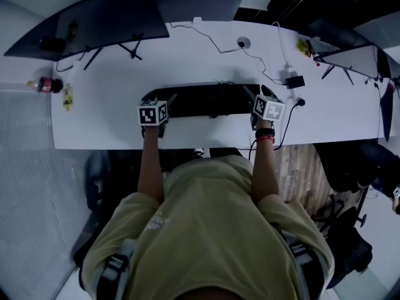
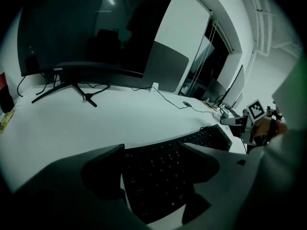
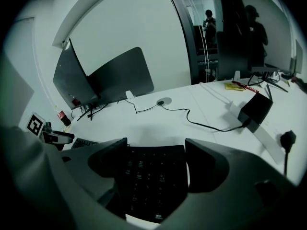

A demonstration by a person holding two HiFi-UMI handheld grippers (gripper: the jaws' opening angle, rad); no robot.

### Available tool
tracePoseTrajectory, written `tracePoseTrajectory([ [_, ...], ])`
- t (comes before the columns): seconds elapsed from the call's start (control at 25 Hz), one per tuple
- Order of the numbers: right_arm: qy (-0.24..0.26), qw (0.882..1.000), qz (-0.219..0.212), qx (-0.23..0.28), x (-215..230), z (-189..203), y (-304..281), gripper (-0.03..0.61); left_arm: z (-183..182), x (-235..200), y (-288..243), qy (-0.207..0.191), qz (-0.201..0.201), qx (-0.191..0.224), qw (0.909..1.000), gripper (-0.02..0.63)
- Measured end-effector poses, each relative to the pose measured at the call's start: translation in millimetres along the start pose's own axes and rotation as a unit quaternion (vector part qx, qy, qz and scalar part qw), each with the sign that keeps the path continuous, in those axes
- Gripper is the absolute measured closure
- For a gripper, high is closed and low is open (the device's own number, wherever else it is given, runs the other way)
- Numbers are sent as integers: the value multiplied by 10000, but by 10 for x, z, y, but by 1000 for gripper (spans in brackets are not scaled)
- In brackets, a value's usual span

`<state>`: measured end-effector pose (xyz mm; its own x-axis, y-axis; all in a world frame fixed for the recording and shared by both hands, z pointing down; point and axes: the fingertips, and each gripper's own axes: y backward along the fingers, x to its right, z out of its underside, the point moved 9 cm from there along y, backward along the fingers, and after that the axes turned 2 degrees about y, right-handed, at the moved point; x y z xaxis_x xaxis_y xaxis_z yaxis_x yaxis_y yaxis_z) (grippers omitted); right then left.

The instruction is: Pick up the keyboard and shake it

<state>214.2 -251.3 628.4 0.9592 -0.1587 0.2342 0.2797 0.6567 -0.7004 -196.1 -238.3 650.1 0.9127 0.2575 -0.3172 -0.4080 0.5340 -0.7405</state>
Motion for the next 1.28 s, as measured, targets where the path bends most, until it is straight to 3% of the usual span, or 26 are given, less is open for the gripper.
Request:
tracePoseTrajectory([
  [0.28,-65,9995,-185,-246,127,7,-89,202,-21,-90,-105,225,80,-156,9996,262],
  [0.48,222,9993,-154,-266,10,-210,13,201,-6,-134,-120,312,-92,-206,9993,262],
  [0.68,-171,9987,-287,-382,274,72,-267,201,-11,-137,-112,362,-83,-198,9991,262],
  [1.0,-173,9977,-371,-543,321,150,-340,201,23,-225,-142,475,-253,-219,9983,262],
  [1.28,-187,9965,-531,-614,263,123,-394,201,63,-275,-260,690,-164,-343,9969,262],
])
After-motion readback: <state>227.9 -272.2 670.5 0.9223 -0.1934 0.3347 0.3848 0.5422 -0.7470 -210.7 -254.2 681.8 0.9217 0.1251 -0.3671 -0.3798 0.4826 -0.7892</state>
